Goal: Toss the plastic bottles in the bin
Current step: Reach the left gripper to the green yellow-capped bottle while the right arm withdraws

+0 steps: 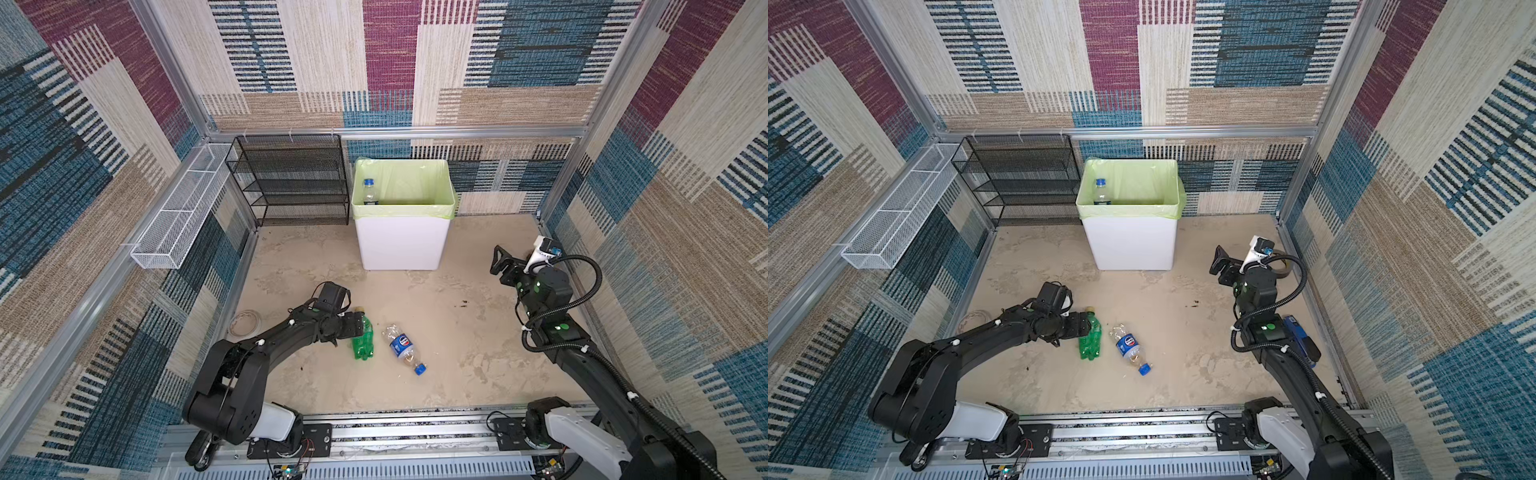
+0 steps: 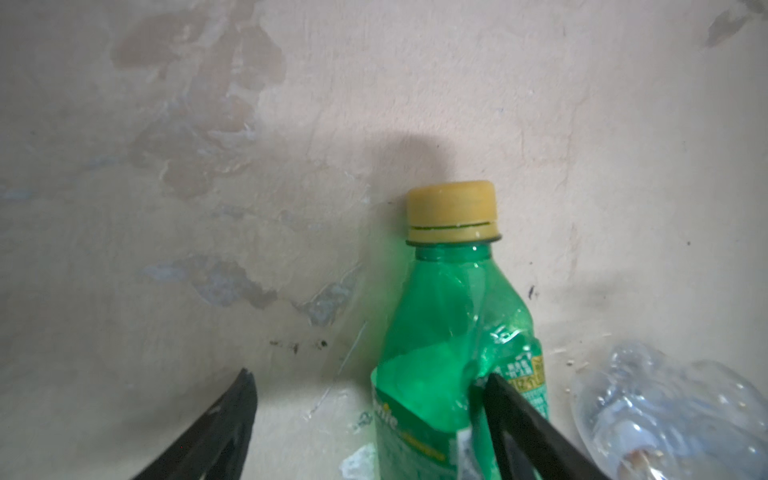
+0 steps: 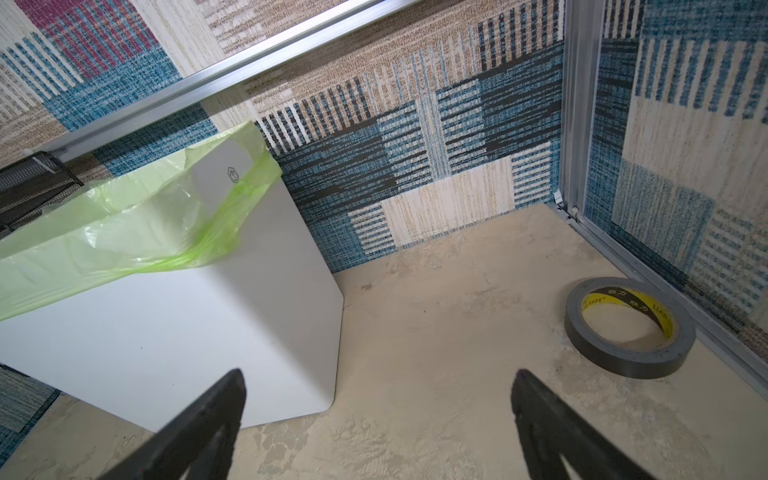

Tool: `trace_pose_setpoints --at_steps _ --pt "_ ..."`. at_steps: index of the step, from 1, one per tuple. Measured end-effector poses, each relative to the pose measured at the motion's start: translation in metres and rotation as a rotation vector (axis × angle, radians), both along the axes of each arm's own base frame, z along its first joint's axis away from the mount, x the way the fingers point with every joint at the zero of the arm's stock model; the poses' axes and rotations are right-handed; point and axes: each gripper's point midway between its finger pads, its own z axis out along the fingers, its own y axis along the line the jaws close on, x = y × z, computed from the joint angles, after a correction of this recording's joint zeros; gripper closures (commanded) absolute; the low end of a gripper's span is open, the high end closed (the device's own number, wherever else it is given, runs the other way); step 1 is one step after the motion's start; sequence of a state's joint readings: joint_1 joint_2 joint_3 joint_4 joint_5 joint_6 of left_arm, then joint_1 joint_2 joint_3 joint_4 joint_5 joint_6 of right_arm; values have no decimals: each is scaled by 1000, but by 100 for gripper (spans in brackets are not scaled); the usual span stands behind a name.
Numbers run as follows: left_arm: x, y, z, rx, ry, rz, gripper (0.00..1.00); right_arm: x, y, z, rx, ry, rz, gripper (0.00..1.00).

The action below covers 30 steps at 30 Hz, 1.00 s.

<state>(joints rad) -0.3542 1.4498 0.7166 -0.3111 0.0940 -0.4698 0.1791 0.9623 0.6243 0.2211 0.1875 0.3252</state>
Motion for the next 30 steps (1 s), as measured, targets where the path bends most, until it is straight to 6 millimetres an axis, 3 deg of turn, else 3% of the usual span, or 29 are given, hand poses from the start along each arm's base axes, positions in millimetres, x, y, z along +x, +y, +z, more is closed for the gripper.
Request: trace_pose_setpoints --at_steps 7,11,17,24,30 --pt "23 17 7 18 -38 72 11 -1 -2 -4 5 4 -10 0" --pt "33 10 21 7 -73 61 8 -7 -7 0 5 -11 -31 0" --pt "22 -17 39 -14 -109 -18 8 -3 -9 -5 2 -2 -45 0" --pt "8 -20 9 -2 -24 -5 8 9 -4 -16 4 33 -29 0" --pt "17 -28 -1 0 -18 -12 10 10 -3 -14 8 20 -22 0"
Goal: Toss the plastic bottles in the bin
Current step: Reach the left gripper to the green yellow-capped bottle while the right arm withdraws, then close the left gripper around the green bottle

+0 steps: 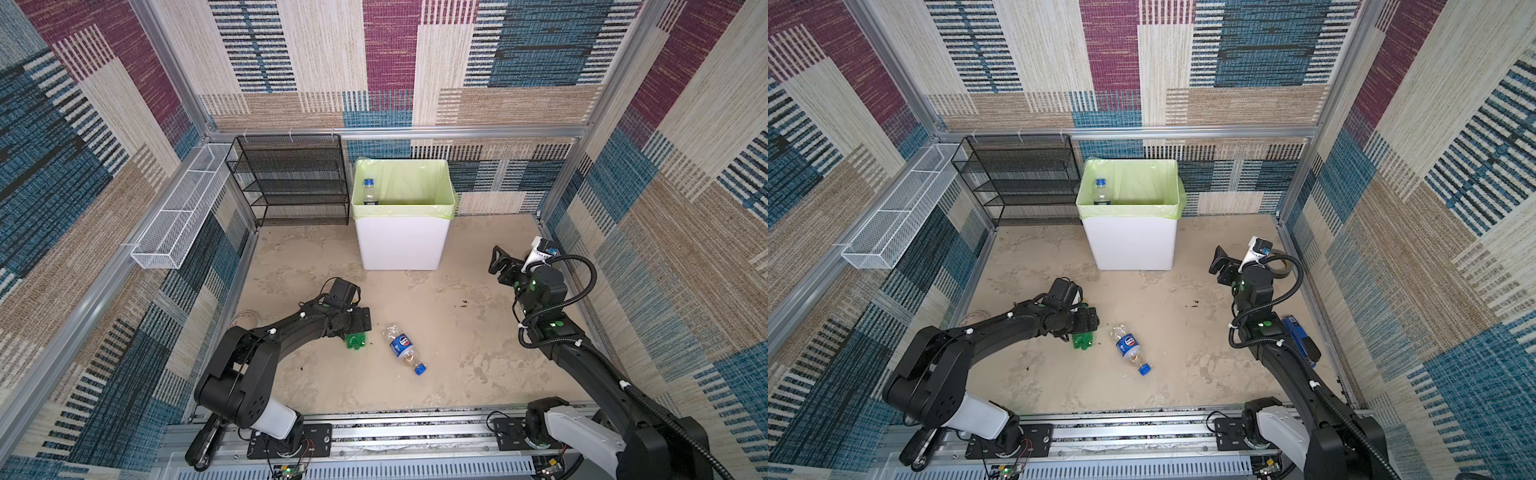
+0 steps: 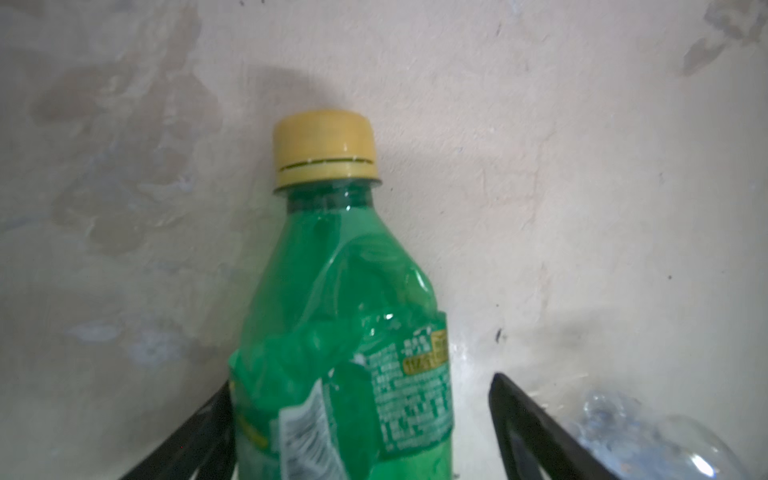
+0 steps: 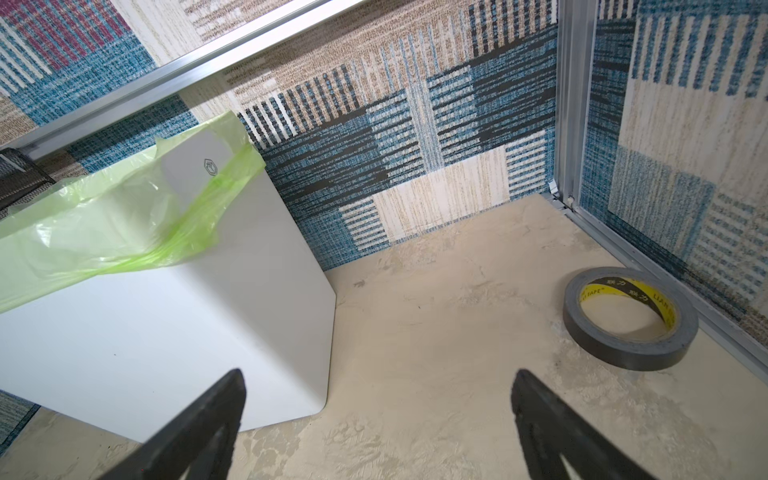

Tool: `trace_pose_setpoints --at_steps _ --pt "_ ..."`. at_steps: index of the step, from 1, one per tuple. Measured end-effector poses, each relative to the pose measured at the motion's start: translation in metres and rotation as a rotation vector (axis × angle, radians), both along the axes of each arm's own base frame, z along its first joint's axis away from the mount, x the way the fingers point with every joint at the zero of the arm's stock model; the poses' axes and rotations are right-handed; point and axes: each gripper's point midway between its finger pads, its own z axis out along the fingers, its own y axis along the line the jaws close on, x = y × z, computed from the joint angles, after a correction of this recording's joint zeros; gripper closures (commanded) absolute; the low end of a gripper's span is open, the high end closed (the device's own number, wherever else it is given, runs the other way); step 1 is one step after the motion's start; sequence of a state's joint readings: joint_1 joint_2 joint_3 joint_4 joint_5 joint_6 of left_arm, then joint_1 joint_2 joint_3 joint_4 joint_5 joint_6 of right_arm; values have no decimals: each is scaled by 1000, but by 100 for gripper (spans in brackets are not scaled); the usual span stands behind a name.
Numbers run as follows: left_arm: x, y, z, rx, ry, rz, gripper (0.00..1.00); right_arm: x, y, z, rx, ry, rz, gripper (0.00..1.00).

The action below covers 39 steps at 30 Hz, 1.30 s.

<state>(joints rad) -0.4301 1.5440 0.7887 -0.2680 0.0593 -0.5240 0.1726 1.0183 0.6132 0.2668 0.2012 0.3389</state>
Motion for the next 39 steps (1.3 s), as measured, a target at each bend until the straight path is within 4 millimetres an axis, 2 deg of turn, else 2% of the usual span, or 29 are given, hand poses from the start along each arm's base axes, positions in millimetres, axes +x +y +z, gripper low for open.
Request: trace_pose_setpoints --at_steps 6,12,16,19,23,26,29,33,36,39 --pt "12 -4 0 -6 -30 4 17 -5 -1 0 1 -10 -1 0" --pt "11 0 -1 3 -41 11 24 -8 -5 -1 -4 -14 -16 0" --pt "4 4 1 7 -36 9 30 -8 -5 -3 -5 -10 -19 1" --pt "3 2 11 -15 -59 0 33 -6 -4 -8 -3 -4 -12 1" --pt "7 1 38 -53 -134 1 37 -4 2 -28 15 42 15 1" --pt "9 0 59 -76 -192 -4 37 -2 7 -39 22 71 38 2" --pt "9 1 87 -102 -274 -14 37 -1 10 -46 35 91 55 2" --pt "11 4 125 -114 -378 -22 25 3 15 -52 43 111 76 2" --pt "12 6 127 -101 -381 -24 19 6 18 -53 49 119 91 3" --pt "5 6 109 -86 -331 -32 15 8 22 -59 54 135 107 3"
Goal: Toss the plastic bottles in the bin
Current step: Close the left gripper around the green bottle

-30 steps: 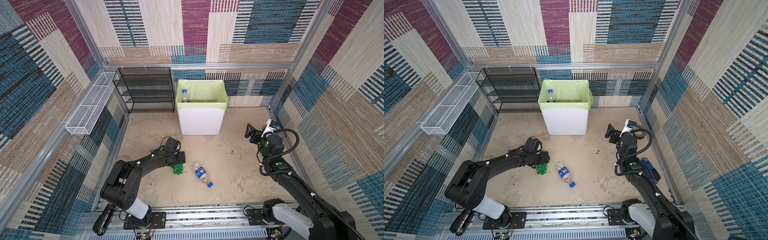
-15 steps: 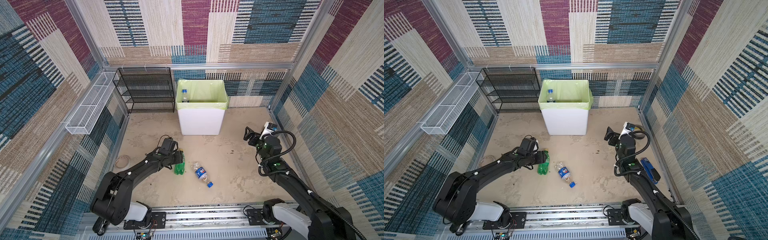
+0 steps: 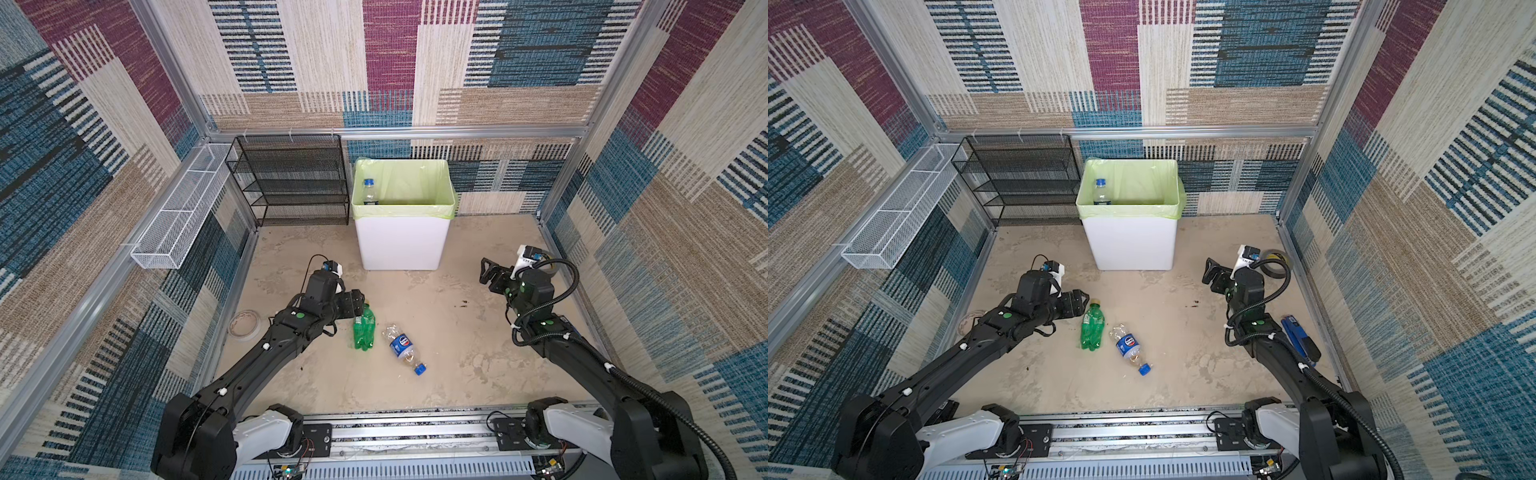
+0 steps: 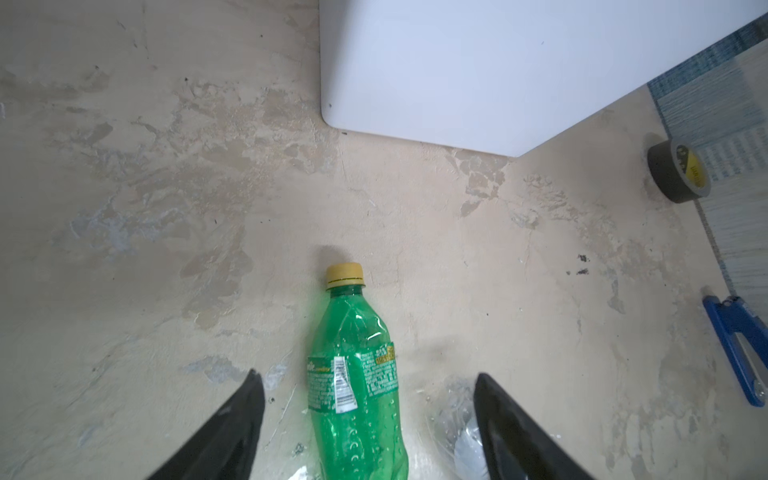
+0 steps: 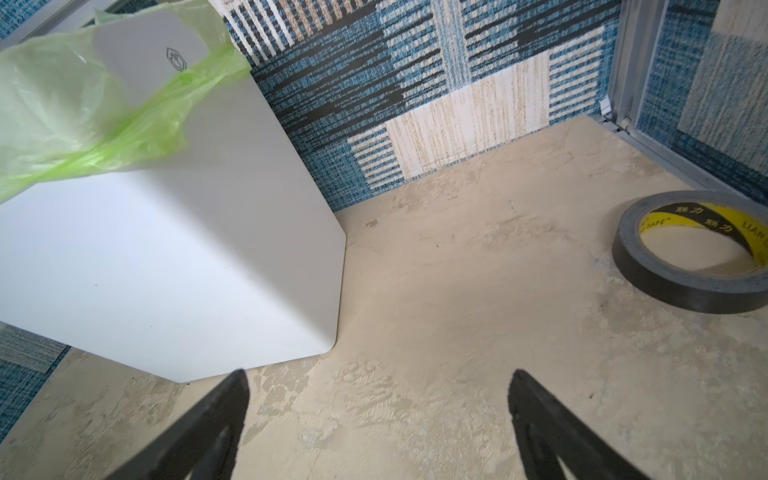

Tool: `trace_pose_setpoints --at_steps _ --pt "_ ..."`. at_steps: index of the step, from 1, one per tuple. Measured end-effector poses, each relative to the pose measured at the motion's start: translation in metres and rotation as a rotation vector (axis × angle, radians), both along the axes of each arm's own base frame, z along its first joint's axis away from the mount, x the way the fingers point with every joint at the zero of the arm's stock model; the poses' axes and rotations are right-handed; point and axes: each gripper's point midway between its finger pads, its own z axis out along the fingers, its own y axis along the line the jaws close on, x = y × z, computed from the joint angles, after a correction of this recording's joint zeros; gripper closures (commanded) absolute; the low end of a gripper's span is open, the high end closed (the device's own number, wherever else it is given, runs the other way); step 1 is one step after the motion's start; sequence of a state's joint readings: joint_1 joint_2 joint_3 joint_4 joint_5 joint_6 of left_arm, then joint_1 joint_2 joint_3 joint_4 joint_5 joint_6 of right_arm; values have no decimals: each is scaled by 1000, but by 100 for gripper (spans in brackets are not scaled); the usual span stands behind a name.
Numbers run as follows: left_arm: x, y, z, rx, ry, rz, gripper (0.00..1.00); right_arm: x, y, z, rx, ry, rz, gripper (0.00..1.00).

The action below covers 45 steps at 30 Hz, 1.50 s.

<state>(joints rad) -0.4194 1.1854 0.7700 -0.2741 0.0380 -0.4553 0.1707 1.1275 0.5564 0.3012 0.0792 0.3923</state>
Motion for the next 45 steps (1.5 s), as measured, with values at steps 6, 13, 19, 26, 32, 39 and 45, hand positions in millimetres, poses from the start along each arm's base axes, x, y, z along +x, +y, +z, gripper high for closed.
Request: trace_pose_setpoints --at_steps 6,13,19,26,32,39,45 --pt "-21 -16 -41 36 125 -61 9 2 2 -7 3 20 10 2" --pt "-20 -29 -68 104 195 -87 8 4 4 -12 2 37 17 2" --pt "-15 -30 -92 161 253 -81 8 5 4 -14 -1 40 15 2" --pt "-4 -38 -102 222 257 -97 7 7 1 -14 -20 40 3 2" --pt "-1 -37 -112 296 263 -125 10 7 0 -20 -25 54 -5 2" --pt "-3 -25 -116 367 261 -123 21 12 0 -25 -27 68 -6 2" --pt "-4 -21 -111 377 242 -117 28 11 0 -15 -23 41 -7 3"
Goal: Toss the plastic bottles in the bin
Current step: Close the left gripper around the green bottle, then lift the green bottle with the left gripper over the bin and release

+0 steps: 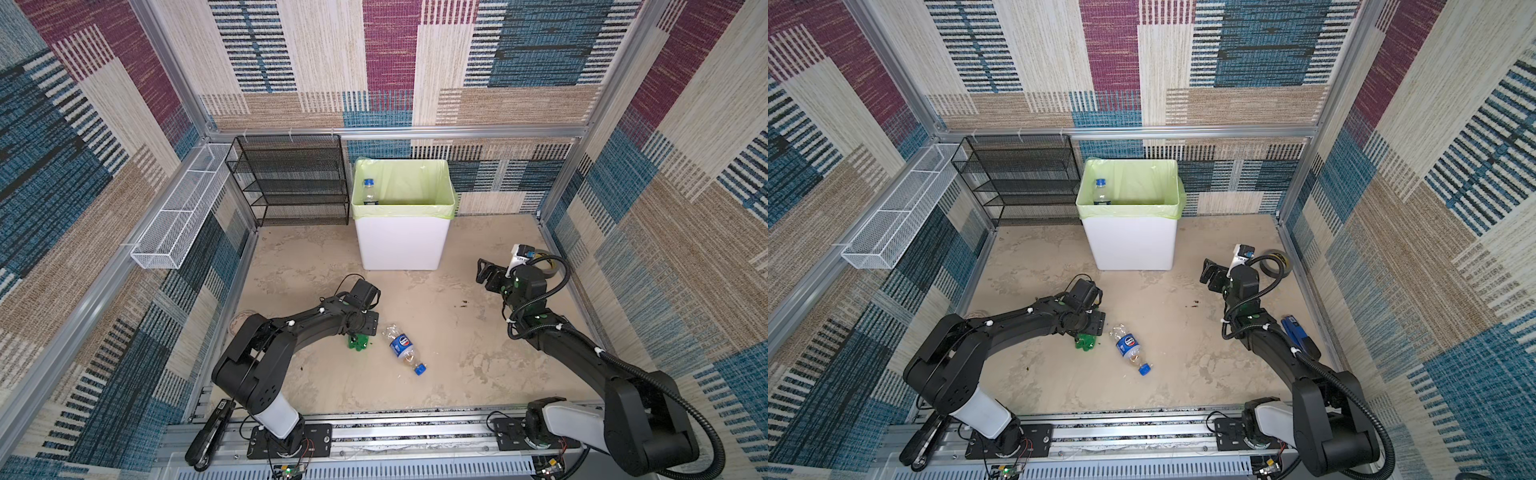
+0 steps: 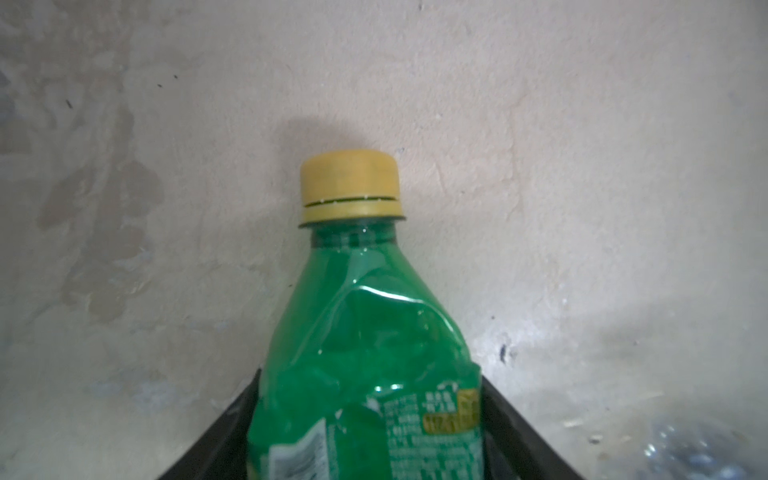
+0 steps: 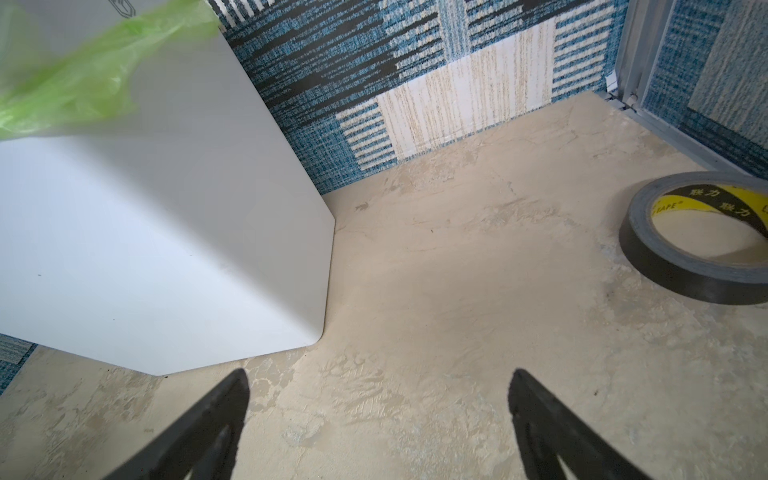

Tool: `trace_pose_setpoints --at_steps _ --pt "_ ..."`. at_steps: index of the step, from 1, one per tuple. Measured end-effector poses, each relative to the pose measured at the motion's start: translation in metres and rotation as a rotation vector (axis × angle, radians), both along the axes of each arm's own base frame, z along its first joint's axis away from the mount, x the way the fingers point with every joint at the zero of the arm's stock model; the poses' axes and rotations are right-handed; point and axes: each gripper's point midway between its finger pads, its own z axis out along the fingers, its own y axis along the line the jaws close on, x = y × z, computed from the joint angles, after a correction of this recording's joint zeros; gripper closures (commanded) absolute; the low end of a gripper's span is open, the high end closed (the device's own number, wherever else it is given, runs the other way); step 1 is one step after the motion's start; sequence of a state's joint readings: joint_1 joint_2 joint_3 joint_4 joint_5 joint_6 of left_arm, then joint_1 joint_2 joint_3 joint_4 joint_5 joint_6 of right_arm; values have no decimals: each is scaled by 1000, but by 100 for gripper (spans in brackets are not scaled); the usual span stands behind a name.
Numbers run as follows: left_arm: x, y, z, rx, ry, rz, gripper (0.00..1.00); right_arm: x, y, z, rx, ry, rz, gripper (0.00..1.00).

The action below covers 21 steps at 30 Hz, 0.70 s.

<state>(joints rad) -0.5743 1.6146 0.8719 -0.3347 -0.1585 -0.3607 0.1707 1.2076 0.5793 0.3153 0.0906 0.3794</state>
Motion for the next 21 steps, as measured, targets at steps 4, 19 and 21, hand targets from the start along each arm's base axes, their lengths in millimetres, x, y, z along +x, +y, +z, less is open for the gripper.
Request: trace_pose_setpoints --at_steps 4,19,21 --pt "-4 4 11 -24 -41 2 33 -1 0 0 -1 2 0 3" --pt "-7 17 112 -243 -458 41 40 9 2 16 -22 -8 12 4" --pt "-7 23 146 -273 -580 38 40 9 3 14 -22 0 15 4"
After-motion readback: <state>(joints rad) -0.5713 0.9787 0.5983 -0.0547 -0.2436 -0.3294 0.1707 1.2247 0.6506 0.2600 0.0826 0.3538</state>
